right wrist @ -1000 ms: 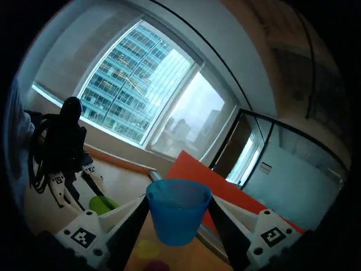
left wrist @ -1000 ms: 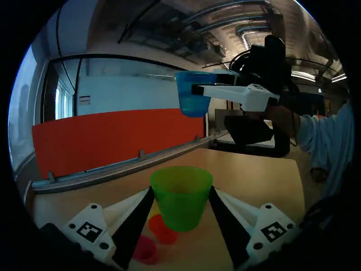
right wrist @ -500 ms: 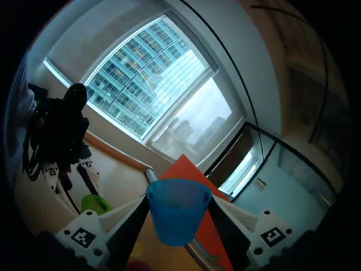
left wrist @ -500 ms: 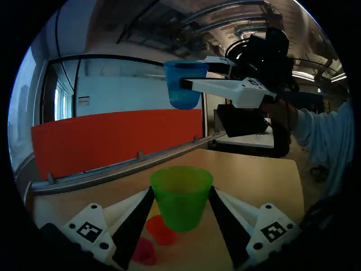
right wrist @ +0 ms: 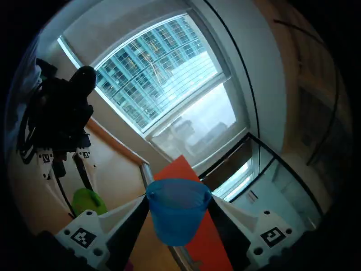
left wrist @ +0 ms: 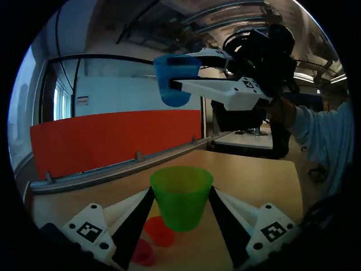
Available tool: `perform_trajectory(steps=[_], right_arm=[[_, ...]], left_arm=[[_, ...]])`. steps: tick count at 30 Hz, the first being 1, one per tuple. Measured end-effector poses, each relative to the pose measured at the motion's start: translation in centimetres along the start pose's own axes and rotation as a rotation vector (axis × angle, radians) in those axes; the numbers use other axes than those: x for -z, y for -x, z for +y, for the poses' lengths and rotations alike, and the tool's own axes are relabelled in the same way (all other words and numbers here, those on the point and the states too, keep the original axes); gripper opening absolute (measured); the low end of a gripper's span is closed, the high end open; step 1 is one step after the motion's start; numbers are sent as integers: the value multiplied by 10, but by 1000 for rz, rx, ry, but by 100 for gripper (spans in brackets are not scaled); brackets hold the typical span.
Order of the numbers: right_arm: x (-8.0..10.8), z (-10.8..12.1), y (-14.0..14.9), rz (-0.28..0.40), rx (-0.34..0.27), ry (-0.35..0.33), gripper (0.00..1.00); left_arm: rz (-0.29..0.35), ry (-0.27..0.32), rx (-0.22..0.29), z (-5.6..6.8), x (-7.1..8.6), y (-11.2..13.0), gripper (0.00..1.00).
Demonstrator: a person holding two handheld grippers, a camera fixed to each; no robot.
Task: Pour water
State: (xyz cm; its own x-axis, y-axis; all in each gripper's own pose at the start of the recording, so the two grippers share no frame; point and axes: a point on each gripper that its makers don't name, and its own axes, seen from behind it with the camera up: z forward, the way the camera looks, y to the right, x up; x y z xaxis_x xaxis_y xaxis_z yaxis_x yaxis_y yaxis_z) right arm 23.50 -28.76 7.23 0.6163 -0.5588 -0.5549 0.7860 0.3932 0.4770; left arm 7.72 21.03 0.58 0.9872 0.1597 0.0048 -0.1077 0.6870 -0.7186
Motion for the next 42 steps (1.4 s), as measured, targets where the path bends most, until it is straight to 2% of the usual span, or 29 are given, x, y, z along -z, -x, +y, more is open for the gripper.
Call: perform_trajectory(steps=[17, 42], right_arm=[[-10, 8, 7, -28, 139, 8, 91], [-15, 16, 8, -36, 240, 22, 90]], left_arm=[[3, 8, 4, 2, -1, -1, 85], [3, 7, 6, 1, -2, -1, 85]])
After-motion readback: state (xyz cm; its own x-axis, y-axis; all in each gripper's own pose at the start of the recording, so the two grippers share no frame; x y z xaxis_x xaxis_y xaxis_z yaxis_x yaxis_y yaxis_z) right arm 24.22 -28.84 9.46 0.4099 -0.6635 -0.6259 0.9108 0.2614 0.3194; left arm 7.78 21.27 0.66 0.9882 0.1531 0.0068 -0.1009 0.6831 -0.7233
